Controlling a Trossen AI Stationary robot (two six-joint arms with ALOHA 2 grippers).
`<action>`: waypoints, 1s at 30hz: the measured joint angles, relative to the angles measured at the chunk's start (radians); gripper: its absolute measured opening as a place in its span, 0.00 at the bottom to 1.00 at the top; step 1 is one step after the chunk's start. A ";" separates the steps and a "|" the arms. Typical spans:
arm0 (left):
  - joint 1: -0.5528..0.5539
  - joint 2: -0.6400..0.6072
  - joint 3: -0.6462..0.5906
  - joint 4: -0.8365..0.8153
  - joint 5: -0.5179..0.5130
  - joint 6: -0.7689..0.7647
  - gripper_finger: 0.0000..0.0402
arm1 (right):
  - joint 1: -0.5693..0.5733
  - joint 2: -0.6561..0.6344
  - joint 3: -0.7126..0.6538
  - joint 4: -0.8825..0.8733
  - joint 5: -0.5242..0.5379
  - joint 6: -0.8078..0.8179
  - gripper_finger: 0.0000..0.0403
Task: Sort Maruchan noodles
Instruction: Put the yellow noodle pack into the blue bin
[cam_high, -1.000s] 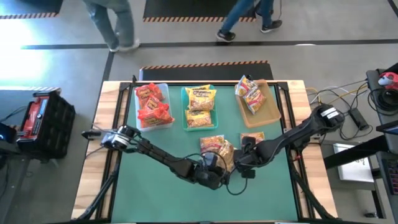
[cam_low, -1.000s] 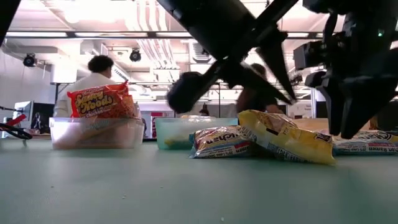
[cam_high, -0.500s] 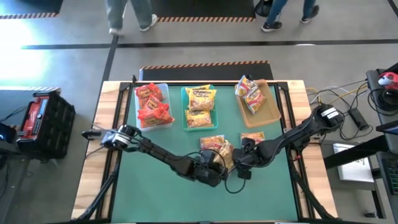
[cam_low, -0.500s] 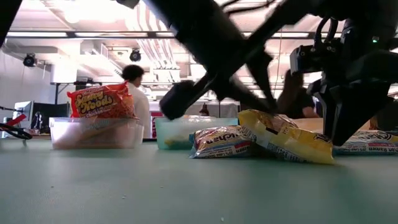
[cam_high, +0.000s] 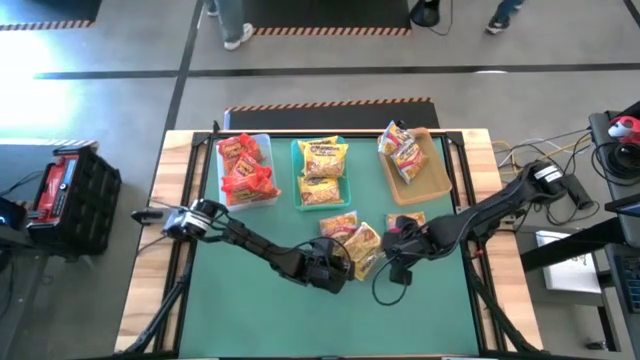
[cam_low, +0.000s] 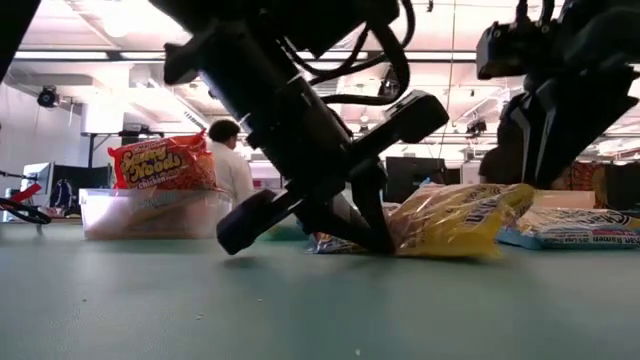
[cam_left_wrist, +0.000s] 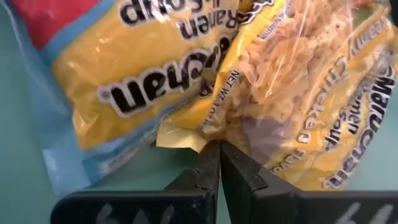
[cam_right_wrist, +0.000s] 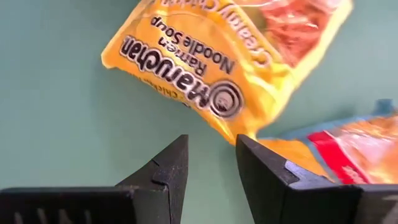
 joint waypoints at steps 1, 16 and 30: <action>0.000 0.000 -0.009 0.012 -0.003 -0.004 0.00 | 0.000 -0.014 0.000 -0.014 0.003 -0.005 0.31; 0.011 0.038 -0.026 0.061 0.024 -0.013 0.00 | -0.046 -0.075 0.001 -0.058 0.124 0.049 0.28; -0.023 0.020 0.073 0.069 0.009 0.180 0.00 | -0.125 -0.077 -0.003 -0.074 0.050 0.042 0.41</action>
